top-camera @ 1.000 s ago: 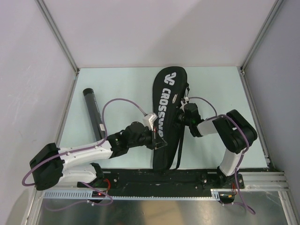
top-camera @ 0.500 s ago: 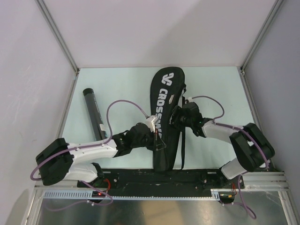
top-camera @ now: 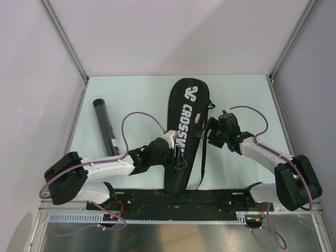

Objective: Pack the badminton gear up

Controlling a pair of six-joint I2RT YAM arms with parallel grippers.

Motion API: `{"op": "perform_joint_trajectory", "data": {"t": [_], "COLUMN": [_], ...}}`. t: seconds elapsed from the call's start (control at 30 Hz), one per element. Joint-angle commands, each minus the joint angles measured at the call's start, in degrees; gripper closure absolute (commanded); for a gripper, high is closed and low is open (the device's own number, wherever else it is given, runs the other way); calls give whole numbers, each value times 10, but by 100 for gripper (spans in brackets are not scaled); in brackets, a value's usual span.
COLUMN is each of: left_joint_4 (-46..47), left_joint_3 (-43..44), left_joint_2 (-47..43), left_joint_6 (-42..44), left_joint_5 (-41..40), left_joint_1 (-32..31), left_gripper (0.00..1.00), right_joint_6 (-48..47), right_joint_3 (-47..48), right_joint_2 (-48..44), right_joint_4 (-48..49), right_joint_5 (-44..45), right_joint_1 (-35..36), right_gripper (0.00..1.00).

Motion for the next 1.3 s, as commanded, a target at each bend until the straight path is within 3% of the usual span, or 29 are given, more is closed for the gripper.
{"op": "perform_joint_trajectory", "data": {"t": [0.0, 0.3, 0.7, 0.9, 0.97, 1.07, 1.13, 1.27], "left_joint_4": [-3, -98, -115, -108, -101, -84, -73, -52], "left_joint_3": [29, 58, 9, -16, -25, -44, -55, -62], "left_joint_2": [-14, -34, -124, -160, -166, -166, -163, -175], "left_joint_6": [20, 54, 66, 67, 68, 65, 66, 114], "left_joint_5": [-30, -103, -114, -86, -74, -41, -10, 12], "left_joint_1": [4, 14, 102, 162, 178, 198, 203, 174], "left_gripper": [42, 35, 30, 27, 25, 23, 23, 26], "right_joint_6": [-30, -31, -20, 1, 7, 22, 38, 98], "right_joint_3": [2, 9, 33, 37, 38, 38, 40, 41], "right_joint_2": [-16, 52, 177, 204, 202, 179, 151, 85], "right_joint_4": [33, 138, 143, 135, 134, 135, 132, 127], "right_joint_5": [-20, -67, -45, -21, -18, -36, -48, -61], "right_joint_1": [-24, -36, 9, 32, 34, 37, 39, 45], "right_gripper": [22, 25, 35, 54, 66, 93, 98, 100]}}
